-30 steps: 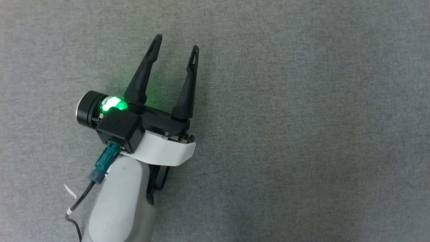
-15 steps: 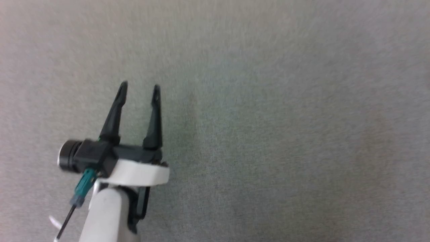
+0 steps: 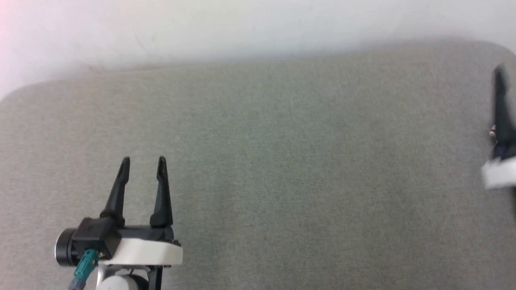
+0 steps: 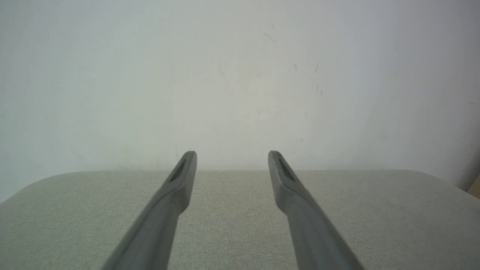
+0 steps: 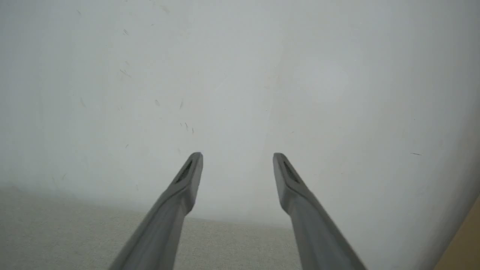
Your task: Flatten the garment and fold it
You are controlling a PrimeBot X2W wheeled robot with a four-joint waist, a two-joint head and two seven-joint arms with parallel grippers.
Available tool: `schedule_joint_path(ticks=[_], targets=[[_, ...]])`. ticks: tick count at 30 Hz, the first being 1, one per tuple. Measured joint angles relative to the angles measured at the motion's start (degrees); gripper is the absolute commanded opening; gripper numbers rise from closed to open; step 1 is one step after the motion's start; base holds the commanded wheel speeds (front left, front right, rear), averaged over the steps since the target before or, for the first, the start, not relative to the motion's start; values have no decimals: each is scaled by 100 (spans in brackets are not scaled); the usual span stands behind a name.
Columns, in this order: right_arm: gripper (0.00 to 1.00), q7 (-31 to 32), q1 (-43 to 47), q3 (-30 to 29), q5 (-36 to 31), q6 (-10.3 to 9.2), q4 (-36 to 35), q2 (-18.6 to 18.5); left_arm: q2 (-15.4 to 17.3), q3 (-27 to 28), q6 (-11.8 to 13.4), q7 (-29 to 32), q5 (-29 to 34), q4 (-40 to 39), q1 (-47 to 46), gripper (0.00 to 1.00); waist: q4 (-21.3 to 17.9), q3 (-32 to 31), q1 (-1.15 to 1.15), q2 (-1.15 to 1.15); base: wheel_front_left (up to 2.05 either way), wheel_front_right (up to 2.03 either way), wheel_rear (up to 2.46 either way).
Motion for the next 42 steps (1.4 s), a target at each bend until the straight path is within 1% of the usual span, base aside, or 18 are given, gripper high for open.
schedule_joint_path(ticks=[3,5,7,12,15,19,20,42], targets=[[100,-15,814,-48,-110,0,-555,538,0,26,4,0,-37,56,136,100,104,-174,0,0,0,0,0],[100,-33,1271,-60,-188,0,-745,861,-1,10,42,0,-32,123,229,100,193,-241,1,0,0,0,0],[100,-33,1636,-46,-298,0,-837,1085,0,12,75,0,-44,183,328,100,280,-292,2,1,0,0,0],[100,-34,2130,-56,-471,0,-903,1408,0,-69,153,0,-92,343,553,100,432,-385,2,1,0,0,0],[100,-35,2258,-56,-563,0,-880,1493,0,-154,207,0,-91,463,593,100,489,-409,1,1,0,0,0],[100,-35,2304,-60,-591,0,-877,1585,-1,-170,214,1,-103,526,592,100,533,-400,2,1,0,0,0],[0,-35,2304,-51,-592,0,-881,1588,-1,-185,215,1,-144,519,590,0,542,-391,2,0,0,0,0],[0,160,2301,-16,-659,1,-883,1627,-1,-166,204,201,-89,520,578,0,543,-446,3,0,0,0,0]])
